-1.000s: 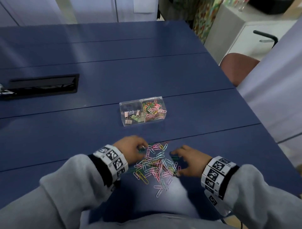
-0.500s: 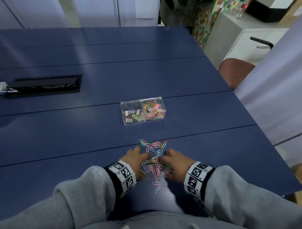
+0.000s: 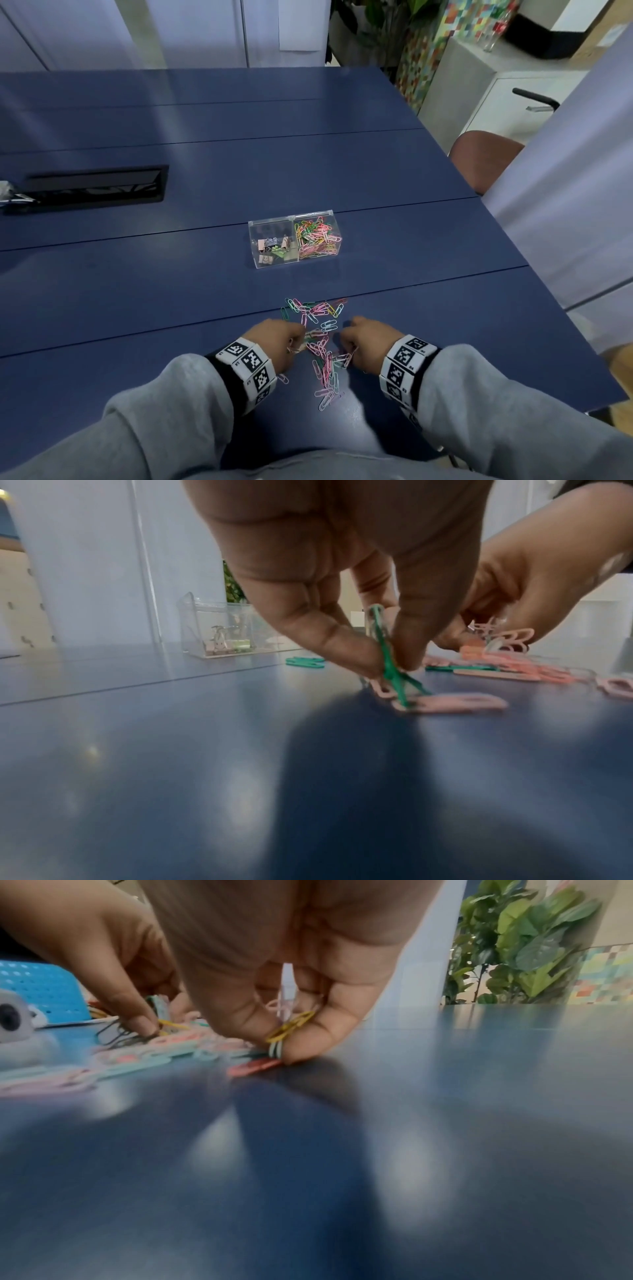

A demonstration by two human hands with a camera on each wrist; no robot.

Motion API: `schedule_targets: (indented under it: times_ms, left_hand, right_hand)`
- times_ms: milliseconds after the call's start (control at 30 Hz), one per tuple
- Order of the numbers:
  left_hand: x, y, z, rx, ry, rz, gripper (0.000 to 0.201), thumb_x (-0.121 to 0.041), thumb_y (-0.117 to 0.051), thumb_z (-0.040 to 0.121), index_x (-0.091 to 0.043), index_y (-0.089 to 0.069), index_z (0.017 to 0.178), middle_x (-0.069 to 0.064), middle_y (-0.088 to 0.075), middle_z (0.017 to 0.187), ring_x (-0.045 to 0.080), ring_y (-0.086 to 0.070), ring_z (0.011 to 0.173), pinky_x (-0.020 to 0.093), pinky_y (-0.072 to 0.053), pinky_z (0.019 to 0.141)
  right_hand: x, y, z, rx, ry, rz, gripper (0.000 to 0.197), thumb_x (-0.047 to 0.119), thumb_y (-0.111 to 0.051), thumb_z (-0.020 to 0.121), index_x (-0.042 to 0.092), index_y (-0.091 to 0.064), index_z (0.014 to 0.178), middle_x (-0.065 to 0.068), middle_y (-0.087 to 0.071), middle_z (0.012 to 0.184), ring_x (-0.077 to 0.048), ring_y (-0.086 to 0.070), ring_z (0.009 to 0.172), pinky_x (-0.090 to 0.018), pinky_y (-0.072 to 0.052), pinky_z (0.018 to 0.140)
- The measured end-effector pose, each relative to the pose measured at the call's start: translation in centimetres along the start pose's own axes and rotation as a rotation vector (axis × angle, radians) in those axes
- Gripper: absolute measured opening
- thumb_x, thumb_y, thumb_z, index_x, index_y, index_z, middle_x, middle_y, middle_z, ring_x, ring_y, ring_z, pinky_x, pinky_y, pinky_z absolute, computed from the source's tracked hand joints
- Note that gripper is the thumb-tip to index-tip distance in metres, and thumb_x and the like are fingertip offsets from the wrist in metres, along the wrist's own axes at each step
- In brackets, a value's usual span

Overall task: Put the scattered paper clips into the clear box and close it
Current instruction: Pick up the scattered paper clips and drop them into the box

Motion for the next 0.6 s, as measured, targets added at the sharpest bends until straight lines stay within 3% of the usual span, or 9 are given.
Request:
schedule_targets:
  times_ms: [133, 267, 333, 367, 400, 467, 533, 600]
  left_hand:
    - [1.2, 0.8, -0.4, -0.078, 0.021, -0.160, 0.021, -0.010, -0.059, 0.077, -0.028, -0.050, 0.073, -0.014, -0.047, 0.066, 0.003, -0.046, 0.062, 0.007, -0.029, 0.051]
    - [2.6, 1.4, -1.0, -0.143, 0.045, -0.262, 0.035, -0.011, -0.063, 0.075, -0.037, -0.044, 0.059, -0.016, -0.054, 0.056, -0.009, -0.050, 0.054, 0.002, -0.033, 0.051]
    - [3.3, 1.9, -1.4, -0.165, 0.062, -0.285, 0.038, -0.010, -0.062, 0.075, -0.038, -0.044, 0.058, -0.036, -0.055, 0.057, -0.020, -0.049, 0.058, 0.001, -0.036, 0.052]
    - [3.7, 2.1, -1.7, -0.176, 0.073, -0.293, 0.039, -0.009, -0.063, 0.075, -0.038, -0.044, 0.058, -0.042, -0.052, 0.057, -0.020, -0.049, 0.058, 0.001, -0.037, 0.053]
    - [4.1, 2.4, -1.8, -0.190, 0.086, -0.302, 0.040, -0.009, -0.063, 0.075, -0.039, -0.044, 0.058, -0.039, -0.053, 0.057, -0.016, -0.050, 0.057, 0.002, -0.037, 0.052]
    - [4.9, 2.8, -2.2, -0.220, 0.113, -0.323, 0.039, -0.011, -0.065, 0.075, -0.040, -0.045, 0.058, -0.027, -0.056, 0.054, -0.008, -0.051, 0.052, 0.004, -0.035, 0.049]
    - [5.6, 3.2, -2.5, -0.225, 0.133, -0.343, 0.037, -0.012, -0.066, 0.076, -0.038, -0.046, 0.059, -0.035, -0.054, 0.055, -0.011, -0.051, 0.053, 0.003, -0.036, 0.049]
    - [6.1, 3.6, -2.7, -0.237, 0.149, -0.379, 0.035, -0.011, -0.066, 0.076, -0.036, -0.047, 0.060, -0.041, -0.051, 0.054, -0.015, -0.051, 0.055, 0.002, -0.036, 0.051]
  right_hand:
    - [-1.3, 2.4, -0.1, -0.050, -0.034, 0.075, 0.015, 0.011, -0.057, 0.080, 0.015, -0.066, 0.091, -0.001, -0.055, 0.095, -0.023, -0.058, 0.096, -0.028, -0.046, 0.084]
    - [-1.6, 7.5, 0.1, -0.272, -0.059, 0.276, 0.010, 0.011, -0.065, 0.076, 0.022, -0.067, 0.077, 0.011, -0.053, 0.070, -0.006, -0.053, 0.066, -0.008, -0.038, 0.059]
    - [-1.5, 10.0, 1.0, -0.361, -0.053, 0.338, 0.016, 0.010, -0.067, 0.075, 0.025, -0.064, 0.071, 0.012, -0.050, 0.062, 0.003, -0.048, 0.053, -0.005, -0.036, 0.049]
    - [-1.4, 11.1, 1.6, -0.402, -0.046, 0.359, 0.018, 0.009, -0.067, 0.074, 0.025, -0.064, 0.070, 0.012, -0.050, 0.060, 0.004, -0.048, 0.049, -0.004, -0.036, 0.047]
    - [-1.3, 12.1, 2.3, -0.441, -0.041, 0.370, 0.018, 0.008, -0.067, 0.074, 0.025, -0.065, 0.070, 0.012, -0.049, 0.059, 0.005, -0.048, 0.048, -0.003, -0.036, 0.047]
    - [-1.1, 13.8, 4.0, -0.499, -0.046, 0.368, 0.016, 0.008, -0.065, 0.075, 0.024, -0.065, 0.073, 0.012, -0.049, 0.062, 0.002, -0.048, 0.053, -0.005, -0.034, 0.050]
    - [-0.7, 15.0, 5.8, -0.546, -0.048, 0.368, 0.014, 0.010, -0.064, 0.077, 0.023, -0.066, 0.077, 0.010, -0.051, 0.070, -0.006, -0.048, 0.061, -0.018, -0.039, 0.062]
    - [-0.1, 15.8, 7.5, -0.582, -0.041, 0.359, 0.010, 0.011, -0.063, 0.079, 0.019, -0.068, 0.083, 0.002, -0.056, 0.084, -0.013, -0.051, 0.073, -0.022, -0.040, 0.070]
Point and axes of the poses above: each hand's wrist, its own z-axis towards the middle knuckle, its own y-axis out of the back of the hand, x = y × z, the point moved 5 cm from there along z, towards the middle knuckle
